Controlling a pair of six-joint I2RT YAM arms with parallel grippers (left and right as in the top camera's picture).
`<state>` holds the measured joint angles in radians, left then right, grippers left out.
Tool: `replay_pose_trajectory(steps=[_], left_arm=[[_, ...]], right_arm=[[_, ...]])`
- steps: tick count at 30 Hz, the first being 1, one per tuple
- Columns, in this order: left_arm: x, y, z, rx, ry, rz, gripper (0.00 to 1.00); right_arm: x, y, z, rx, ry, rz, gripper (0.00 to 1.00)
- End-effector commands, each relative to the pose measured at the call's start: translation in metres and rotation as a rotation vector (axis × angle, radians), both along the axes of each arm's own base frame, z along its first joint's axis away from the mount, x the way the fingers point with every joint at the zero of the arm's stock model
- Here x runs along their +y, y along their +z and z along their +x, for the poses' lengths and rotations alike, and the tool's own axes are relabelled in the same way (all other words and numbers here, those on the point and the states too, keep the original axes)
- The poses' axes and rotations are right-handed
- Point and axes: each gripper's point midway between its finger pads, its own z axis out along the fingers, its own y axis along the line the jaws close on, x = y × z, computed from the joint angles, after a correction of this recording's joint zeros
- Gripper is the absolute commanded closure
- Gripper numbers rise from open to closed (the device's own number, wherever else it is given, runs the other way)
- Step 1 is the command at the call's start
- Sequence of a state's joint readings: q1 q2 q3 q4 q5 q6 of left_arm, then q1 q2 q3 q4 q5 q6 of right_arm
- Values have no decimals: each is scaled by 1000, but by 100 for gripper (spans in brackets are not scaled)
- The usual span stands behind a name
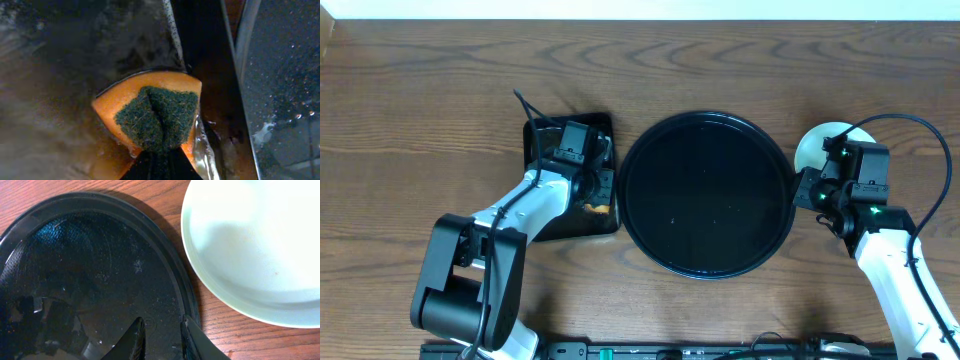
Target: Clean dirty plates on tray and stack at the side
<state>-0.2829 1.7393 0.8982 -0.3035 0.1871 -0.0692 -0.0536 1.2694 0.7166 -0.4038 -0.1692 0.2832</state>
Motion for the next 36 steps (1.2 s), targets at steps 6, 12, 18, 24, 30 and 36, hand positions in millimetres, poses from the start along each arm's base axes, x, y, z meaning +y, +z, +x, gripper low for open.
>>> replay_pose_trajectory(steps=[6, 12, 18, 24, 30, 36], left_arm=[[22, -16, -14, 45, 22, 133, 85], [24, -8, -21, 72, 96, 115, 84], [36, -15, -69, 272, 135, 163, 84], [38, -15, -73, 290, 127, 174, 84], [36, -9, -47, 191, 138, 172, 84], [3, -3, -34, 120, -62, 60, 88]], right_arm=[[5, -1, 0, 4, 24, 0, 78], [5, -2, -1, 7, 24, 0, 78], [5, -2, -1, 7, 24, 0, 78], [5, -2, -1, 8, 24, 0, 78], [5, -2, -2, 11, 24, 0, 78], [5, -2, -2, 11, 24, 0, 78]])
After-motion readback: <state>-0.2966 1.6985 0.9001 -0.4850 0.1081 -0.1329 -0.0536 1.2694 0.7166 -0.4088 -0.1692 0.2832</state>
